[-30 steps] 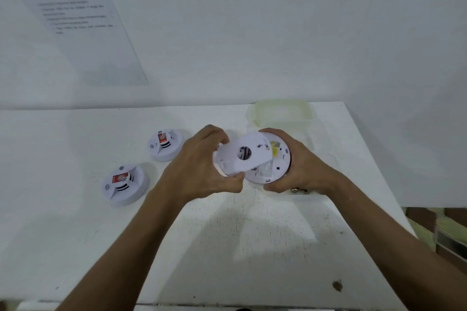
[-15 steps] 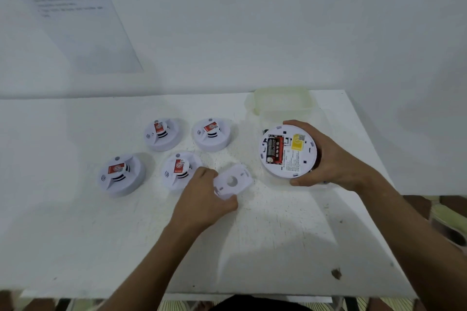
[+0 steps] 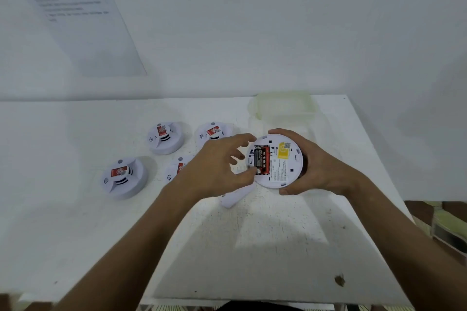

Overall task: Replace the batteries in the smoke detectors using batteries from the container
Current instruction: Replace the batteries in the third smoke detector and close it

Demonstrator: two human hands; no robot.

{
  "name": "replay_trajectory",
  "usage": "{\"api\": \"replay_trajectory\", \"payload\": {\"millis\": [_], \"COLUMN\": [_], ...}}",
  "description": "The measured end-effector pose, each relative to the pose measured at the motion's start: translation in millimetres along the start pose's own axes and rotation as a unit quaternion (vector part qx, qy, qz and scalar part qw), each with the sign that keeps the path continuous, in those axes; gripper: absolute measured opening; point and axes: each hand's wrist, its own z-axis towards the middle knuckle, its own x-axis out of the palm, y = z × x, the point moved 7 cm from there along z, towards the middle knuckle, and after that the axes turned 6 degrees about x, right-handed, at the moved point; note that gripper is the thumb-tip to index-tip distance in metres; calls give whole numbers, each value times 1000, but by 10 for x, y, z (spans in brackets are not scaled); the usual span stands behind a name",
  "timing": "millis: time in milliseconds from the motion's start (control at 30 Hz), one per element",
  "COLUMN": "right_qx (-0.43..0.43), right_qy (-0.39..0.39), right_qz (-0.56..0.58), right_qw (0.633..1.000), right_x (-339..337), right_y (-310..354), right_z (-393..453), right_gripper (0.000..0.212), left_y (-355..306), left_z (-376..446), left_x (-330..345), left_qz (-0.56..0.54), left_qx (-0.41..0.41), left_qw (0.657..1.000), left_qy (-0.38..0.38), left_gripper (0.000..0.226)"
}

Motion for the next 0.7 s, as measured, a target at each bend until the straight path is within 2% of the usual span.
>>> {"api": "replay_trajectory", "payload": {"millis": [100, 200, 500, 700], "right_qx": [-7, -13, -11, -10], "right_qy": [-1, -16, -26, -18], "right_qz": [-12, -23, -31, -18], "right_qw": [1000, 1000, 999, 1000], "right_x": [13, -13, -55, -20], "right_y": [51, 76, 69, 31], "right_z": [28, 34, 17, -4], "right_gripper": [100, 98, 98, 96], "left_y": [-42, -94, -147, -221], "left_z": [99, 155, 211, 211], "left_x": [13, 6, 43, 114], "left_qz": [3, 16, 41, 115], "left_qx": [-1, 10, 4, 22], "left_qw": [999, 998, 994, 985], "left_qy": [49, 60, 97, 127], "left_gripper": [67, 69, 58, 57]}}
